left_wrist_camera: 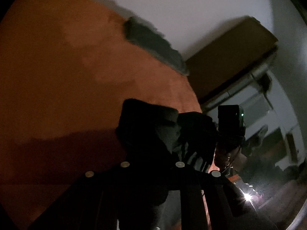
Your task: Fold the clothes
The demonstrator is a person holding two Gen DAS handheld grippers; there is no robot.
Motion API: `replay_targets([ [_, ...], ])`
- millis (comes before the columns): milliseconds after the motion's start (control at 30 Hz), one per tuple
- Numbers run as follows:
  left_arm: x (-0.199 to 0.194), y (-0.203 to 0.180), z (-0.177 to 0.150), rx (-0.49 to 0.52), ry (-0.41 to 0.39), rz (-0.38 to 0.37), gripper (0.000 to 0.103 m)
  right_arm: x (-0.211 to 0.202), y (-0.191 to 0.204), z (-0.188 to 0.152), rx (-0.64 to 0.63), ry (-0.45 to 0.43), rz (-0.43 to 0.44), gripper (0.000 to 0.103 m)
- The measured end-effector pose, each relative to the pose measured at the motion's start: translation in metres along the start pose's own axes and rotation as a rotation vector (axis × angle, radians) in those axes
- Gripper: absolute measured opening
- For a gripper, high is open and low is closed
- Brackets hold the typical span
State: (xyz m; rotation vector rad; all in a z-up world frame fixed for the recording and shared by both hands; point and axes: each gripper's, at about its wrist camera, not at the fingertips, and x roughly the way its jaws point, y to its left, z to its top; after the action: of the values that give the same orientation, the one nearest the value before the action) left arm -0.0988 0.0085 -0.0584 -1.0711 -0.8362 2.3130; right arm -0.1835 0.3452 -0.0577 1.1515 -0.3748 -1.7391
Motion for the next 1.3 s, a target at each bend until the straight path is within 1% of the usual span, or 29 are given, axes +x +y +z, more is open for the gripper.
replay_targets([
  [133, -0.014, -0.032, 0.046, 0.058, -0.031, -0.011, 0.015, -0.042, 0.016, 0.02, -0.033, -0.104, -0.008, 0.01],
  [233, -0.021, -0.061, 0.082, 0.111, -0.052, 0.004, 0.015, -0.076, 0.032, 0.045, -0.05, -0.173, -0.017, 0.01],
  [300, -0.021, -0.081, 0.112, 0.126, -0.068, 0.015, 0.015, -0.099, 0.05, 0.07, -0.1, -0.195, -0.056, 0.01],
  [367, -0.014, -0.106, 0.15, 0.136, -0.095, 0.022, 0.015, -0.117, 0.064, 0.093, -0.124, -0.217, -0.076, 0.01],
  [400, -0.016, -0.12, 0.169, 0.154, -0.109, 0.03, 0.015, -0.132, 0.074, 0.111, -0.144, -0.237, -0.096, 0.01],
  [500, -0.029, -0.159, 0.217, 0.201, -0.14, 0.071, 0.015, -0.161, 0.098, 0.151, -0.164, -0.289, -0.15, 0.01],
  [633, -0.04, -0.227, 0.288, 0.255, -0.184, 0.149, 0.015, -0.211, 0.135, 0.21, -0.187, -0.377, -0.224, 0.01],
  [733, -0.061, -0.278, 0.33, 0.275, -0.247, 0.175, 0.015, -0.255, 0.164, 0.252, -0.212, -0.445, -0.253, 0.01],
  [767, -0.068, -0.294, 0.339, 0.276, -0.27, 0.173, 0.015, -0.27, 0.178, 0.267, -0.223, -0.47, -0.269, 0.01],
  [800, -0.074, -0.308, 0.346, 0.277, -0.29, 0.168, 0.015, -0.278, 0.187, 0.275, -0.229, -0.484, -0.28, 0.01],
  [900, -0.086, -0.339, 0.361, 0.274, -0.315, 0.165, 0.015, -0.307, 0.221, 0.302, -0.233, -0.533, -0.318, 0.01],
  [1033, -0.078, -0.36, 0.372, 0.285, -0.299, 0.192, 0.015, -0.328, 0.24, 0.319, -0.223, -0.535, -0.374, 0.01],
  [1133, -0.064, -0.36, 0.373, 0.273, -0.275, 0.197, 0.015, -0.335, 0.234, 0.324, -0.203, -0.524, -0.389, 0.01],
  [1233, -0.042, -0.346, 0.365, 0.262, -0.263, 0.185, 0.015, -0.327, 0.214, 0.327, -0.169, -0.511, -0.395, 0.01],
  [1300, -0.026, -0.335, 0.357, 0.273, -0.266, 0.18, 0.015, -0.323, 0.186, 0.322, -0.146, -0.505, -0.38, 0.01],
])
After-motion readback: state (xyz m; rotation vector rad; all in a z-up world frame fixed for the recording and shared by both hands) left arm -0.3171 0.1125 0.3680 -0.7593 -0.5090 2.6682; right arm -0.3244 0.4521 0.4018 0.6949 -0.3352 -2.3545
